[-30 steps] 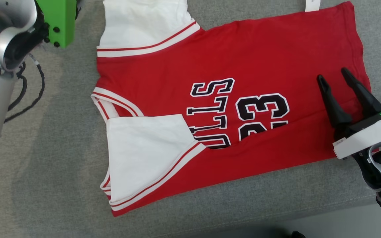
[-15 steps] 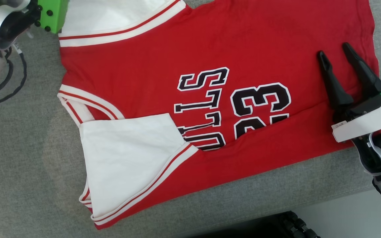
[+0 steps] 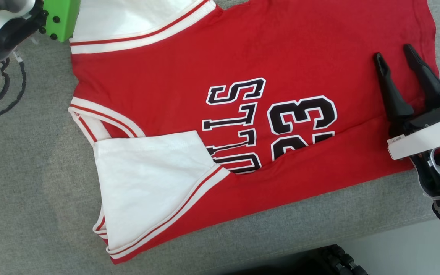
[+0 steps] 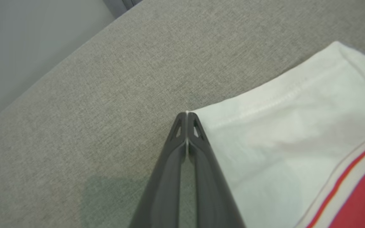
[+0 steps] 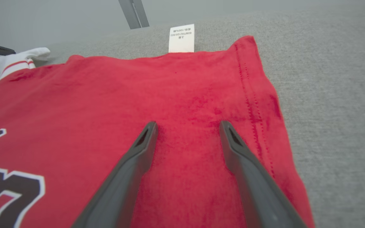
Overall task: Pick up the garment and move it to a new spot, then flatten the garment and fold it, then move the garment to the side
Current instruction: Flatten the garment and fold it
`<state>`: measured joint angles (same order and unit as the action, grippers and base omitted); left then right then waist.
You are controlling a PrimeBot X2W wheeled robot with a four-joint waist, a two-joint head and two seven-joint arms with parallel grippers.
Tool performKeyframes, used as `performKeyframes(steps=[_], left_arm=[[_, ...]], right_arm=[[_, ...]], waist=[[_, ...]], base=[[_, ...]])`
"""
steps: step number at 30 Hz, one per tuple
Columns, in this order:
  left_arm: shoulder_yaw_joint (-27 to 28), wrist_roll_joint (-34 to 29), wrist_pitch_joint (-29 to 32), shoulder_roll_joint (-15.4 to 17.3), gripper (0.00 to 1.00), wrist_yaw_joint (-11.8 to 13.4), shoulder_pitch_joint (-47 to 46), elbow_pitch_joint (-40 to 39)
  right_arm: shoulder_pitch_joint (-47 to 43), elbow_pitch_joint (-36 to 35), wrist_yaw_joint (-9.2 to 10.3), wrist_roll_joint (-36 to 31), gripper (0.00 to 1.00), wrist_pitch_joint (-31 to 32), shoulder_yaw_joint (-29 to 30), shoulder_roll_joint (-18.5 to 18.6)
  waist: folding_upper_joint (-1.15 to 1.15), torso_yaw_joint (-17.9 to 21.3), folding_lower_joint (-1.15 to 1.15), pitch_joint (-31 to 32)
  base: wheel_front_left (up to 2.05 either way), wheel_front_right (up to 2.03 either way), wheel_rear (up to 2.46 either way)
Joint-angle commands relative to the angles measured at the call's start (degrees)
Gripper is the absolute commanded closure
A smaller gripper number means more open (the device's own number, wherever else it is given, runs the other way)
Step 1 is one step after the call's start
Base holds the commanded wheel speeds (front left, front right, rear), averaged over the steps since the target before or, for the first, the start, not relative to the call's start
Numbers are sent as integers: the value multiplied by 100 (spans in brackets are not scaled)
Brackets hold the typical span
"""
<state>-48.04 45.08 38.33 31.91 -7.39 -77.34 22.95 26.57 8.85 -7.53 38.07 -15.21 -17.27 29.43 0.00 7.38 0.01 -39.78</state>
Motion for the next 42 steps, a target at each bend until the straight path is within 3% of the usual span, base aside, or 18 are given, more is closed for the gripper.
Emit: performKeyframes(steps=[1,9,13,14,17,25,28,32,34,35,36,38,42], left_arm=[[12,-88,-215,44,100,-8,-126,24],[-162,-43,-1273,-20,100,-8,-181,18],[-225,94,-1560,-66,100,-8,-123,-1],[-310,134,-1614,-62,100,-8,-123,-19],[-385,188,-1660,-57,100,-8,-130,-35],[-544,311,-1735,-68,100,-8,-161,-27],[-592,340,-1776,-63,100,-8,-130,18],[-653,381,-1765,-41,100,-8,-104,74],[-685,381,-1758,-34,100,-8,-97,94],[-694,399,-1747,-31,100,-8,-97,98],[-704,415,-1751,-28,100,-8,-99,104],[-724,411,-1750,-29,100,-8,-125,104],[-766,438,-1774,-40,100,-8,-173,99]], right_arm=[[78,45,7,-22,0,14,2,-38],[766,552,7,410,0,288,27,84],[1480,1114,7,367,0,1055,131,141],[1918,1521,7,277,0,1561,191,117],[2394,2045,7,142,0,2263,217,52],[3167,2925,7,-482,0,3378,282,-115],[3186,3010,7,-606,23,3610,333,-225],[3102,2959,7,-737,31,3844,429,-266],[3052,2933,7,-783,24,3968,495,-312],[3032,2917,7,-814,12,4026,520,-326],[3014,2893,7,-839,8,4093,558,-339],[2989,2843,7,-881,16,4193,620,-372],[2937,2708,7,-945,69,4311,709,-432]], waist=[[0,5,-1,43],[0,-91,-1,300],[0,-190,-1,407],[0,-267,-1,452],[0,-358,-1,500],[0,-501,-1,551],[0,-512,-1,578],[0,-498,-1,626],[0,-488,-1,649],[0,-485,-1,655],[0,-482,-1,661],[0,-485,-1,663],[0,-507,-1,645]], base=[[0,0,0],[0,0,0],[0,0,0],[0,0,0],[0,0,0],[0,0,0],[0,0,0],[0,0,0],[0,0,0],[0,0,0],[0,0,0],[0,0,0],[0,0,0]])
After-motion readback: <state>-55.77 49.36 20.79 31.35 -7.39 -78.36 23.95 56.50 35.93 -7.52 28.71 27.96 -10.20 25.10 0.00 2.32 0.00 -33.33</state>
